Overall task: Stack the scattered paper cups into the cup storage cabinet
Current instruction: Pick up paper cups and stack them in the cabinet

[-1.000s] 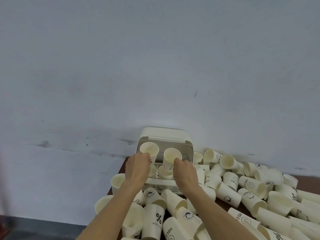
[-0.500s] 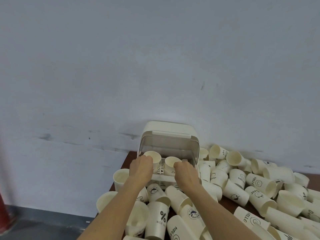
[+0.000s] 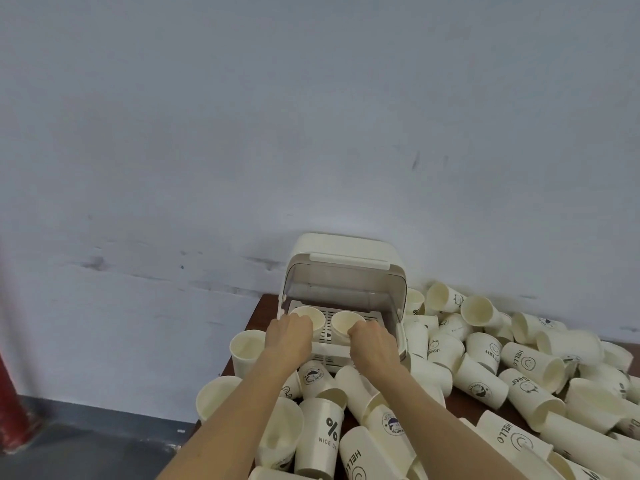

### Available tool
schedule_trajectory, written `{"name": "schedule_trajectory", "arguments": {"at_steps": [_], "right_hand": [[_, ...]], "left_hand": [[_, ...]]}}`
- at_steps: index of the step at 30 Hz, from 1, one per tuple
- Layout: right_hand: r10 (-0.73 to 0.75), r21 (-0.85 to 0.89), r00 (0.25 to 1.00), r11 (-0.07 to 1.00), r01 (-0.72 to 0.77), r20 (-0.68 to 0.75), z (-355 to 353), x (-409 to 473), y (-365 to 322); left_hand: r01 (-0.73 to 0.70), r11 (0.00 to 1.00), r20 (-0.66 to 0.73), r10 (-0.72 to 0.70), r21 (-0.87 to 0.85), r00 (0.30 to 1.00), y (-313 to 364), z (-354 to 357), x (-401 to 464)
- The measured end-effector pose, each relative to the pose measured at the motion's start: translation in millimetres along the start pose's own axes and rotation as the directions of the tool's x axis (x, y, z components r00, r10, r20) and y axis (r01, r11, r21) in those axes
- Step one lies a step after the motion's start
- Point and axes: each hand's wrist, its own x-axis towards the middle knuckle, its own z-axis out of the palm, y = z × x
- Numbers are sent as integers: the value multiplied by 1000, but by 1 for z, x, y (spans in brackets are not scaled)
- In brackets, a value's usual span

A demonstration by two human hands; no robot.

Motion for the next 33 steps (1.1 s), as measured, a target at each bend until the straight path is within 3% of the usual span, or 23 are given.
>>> {"name": "schedule_trajectory", "arguments": {"at_steps": [9, 18, 33], "right_hand": [[-31, 6, 1000, 1000, 30, 7, -20, -16, -1], [-64, 46, 998, 997, 64, 2, -46, -50, 11], [130, 178, 991, 975, -129, 8, -85, -119, 75]], "left_hand": [[-44, 998, -62, 46, 36, 997, 5, -7, -12], [-135, 990, -111, 130, -43, 985, 35, -32, -38], [-306, 946, -168, 286, -107, 943, 94, -58, -83]]}}
